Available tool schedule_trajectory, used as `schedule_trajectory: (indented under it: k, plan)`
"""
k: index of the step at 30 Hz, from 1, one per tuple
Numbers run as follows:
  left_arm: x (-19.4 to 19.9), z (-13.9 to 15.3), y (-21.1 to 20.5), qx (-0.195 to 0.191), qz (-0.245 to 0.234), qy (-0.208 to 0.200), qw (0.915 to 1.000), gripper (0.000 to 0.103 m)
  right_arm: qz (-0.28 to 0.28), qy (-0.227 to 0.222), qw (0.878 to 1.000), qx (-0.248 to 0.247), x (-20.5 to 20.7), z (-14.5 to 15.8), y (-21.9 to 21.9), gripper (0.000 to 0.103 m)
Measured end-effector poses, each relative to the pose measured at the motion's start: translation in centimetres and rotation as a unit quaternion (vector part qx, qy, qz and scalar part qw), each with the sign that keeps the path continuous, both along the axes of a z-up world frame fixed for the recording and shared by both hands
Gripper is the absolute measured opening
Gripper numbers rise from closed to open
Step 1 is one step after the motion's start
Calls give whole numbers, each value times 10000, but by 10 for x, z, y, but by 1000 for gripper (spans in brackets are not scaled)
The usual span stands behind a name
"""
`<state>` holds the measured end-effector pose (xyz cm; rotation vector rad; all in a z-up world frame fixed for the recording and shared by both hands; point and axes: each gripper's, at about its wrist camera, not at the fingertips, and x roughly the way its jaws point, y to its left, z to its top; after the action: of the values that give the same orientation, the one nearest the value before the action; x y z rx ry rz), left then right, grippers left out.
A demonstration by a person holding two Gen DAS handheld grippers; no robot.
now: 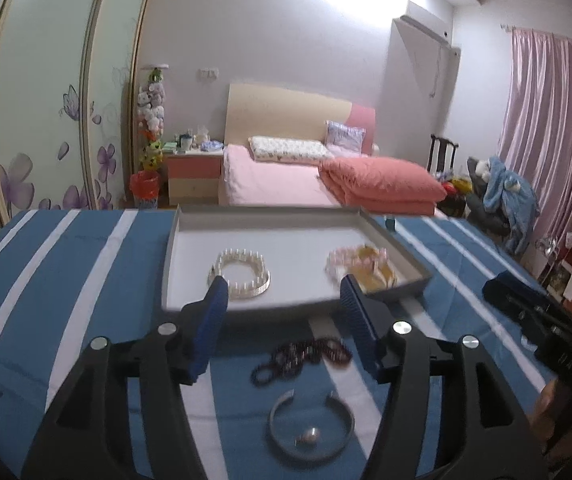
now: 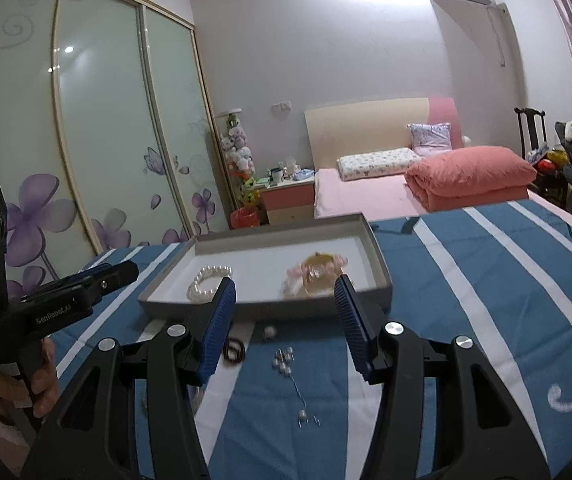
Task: Organize jewelry
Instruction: 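Grasp the open silver cuff with the left tool while the right tool grasps the silver ring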
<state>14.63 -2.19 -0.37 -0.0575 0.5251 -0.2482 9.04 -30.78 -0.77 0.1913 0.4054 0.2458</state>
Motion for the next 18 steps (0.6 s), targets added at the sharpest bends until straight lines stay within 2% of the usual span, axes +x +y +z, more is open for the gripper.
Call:
schedule_trajectory:
  k: [5,9,12,18]
  plan:
    - [-8,-24,-2,249,-113,453,9986,69,-68,206,9998,-17,-14,-9,-5,53]
    - [-8,-45,-11,580,-239,922,9938,74,-75,446,9990,-61,-18,-20,-8,53]
    - [-9,-57,-20,839,-278,1106,9899,75,-66,566,9984,-69,-21,-29,-11,53]
    - [-9,-71,-38,1128,-362,1305,9843,85,-50,652,9978,-81,-27,-34,-11,53]
